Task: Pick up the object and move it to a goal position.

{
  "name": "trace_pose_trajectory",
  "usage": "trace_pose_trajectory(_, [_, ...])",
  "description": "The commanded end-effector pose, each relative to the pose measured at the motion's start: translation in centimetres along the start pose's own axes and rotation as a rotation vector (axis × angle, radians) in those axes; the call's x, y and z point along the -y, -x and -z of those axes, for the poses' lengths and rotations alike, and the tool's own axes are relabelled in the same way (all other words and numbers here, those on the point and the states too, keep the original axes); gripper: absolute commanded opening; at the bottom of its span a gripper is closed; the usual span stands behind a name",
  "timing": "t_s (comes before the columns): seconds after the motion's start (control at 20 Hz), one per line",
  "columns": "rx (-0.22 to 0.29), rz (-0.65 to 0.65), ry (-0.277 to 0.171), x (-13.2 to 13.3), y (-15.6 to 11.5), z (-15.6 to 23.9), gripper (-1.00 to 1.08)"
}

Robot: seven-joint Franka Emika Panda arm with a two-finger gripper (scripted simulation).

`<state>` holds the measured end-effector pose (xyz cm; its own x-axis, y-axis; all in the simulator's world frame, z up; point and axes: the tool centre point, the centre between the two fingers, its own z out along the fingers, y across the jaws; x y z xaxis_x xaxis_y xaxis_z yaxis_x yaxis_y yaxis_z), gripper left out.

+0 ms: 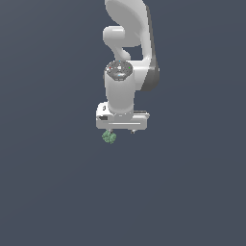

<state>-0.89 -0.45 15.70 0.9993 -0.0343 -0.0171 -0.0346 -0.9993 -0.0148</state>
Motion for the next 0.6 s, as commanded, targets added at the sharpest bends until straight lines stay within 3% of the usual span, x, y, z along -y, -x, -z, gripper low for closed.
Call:
trace_pose_trajectory(0.0, [0.0, 0.0, 0.0, 0.0, 0.0, 0.0, 1.0])
trace_pose_trajectory(0.55, [-0.019, -0.025, 0.021, -1.8, -0.6, 2.0, 1.0])
